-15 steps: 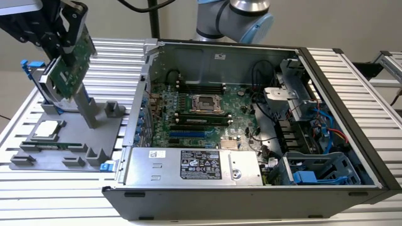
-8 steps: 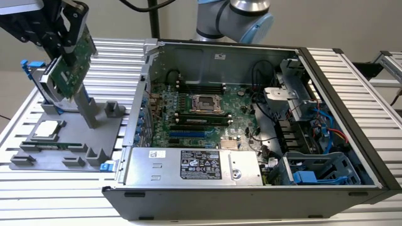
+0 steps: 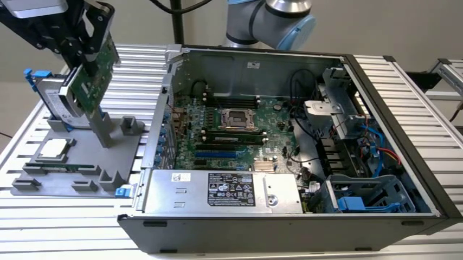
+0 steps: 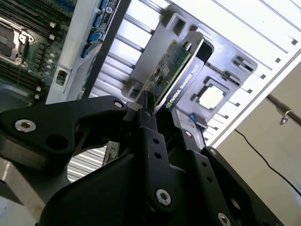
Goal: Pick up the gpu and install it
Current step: 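Pick up the gpu and move the gpu toward the slot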
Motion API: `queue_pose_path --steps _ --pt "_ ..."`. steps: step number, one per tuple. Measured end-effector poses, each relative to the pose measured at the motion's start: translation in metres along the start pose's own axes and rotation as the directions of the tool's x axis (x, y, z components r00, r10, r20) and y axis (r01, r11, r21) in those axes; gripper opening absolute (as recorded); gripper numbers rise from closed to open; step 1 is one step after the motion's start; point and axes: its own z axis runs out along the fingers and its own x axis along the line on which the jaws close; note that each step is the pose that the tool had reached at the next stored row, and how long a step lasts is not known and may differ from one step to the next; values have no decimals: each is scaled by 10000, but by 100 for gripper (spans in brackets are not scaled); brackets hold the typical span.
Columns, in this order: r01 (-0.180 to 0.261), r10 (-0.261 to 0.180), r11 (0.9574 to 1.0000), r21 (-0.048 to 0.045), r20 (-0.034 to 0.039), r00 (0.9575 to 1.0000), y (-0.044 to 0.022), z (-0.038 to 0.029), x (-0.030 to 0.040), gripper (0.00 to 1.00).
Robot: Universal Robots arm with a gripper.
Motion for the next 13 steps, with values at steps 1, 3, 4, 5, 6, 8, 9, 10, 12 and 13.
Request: queue_pose_path --steps 1,3,4,5,6,8,9,10,12,13 --pt "0 0 10000 0 -1 10000 1 0 -18 0" --pt "-1 1 10000 1 -1 10000 3 1 -56 0" --pt "-1 1 10000 0 0 10000 4 2 -77 0" --pt "-1 1 10000 0 0 10000 5 3 -99 0" --pt "-1 1 10000 0 -1 10000 6 3 -122 0" --pt "-1 1 10000 1 -1 10000 9 5 -176 0" --pt "0 0 10000 0 0 10000 11 6 -203 0" --pt "0 0 10000 -1 0 10000 12 7 -230 0" --pt "-1 1 10000 0 0 10000 14 8 -282 0" --pt "-1 1 10000 0 0 10000 16 9 -307 0"
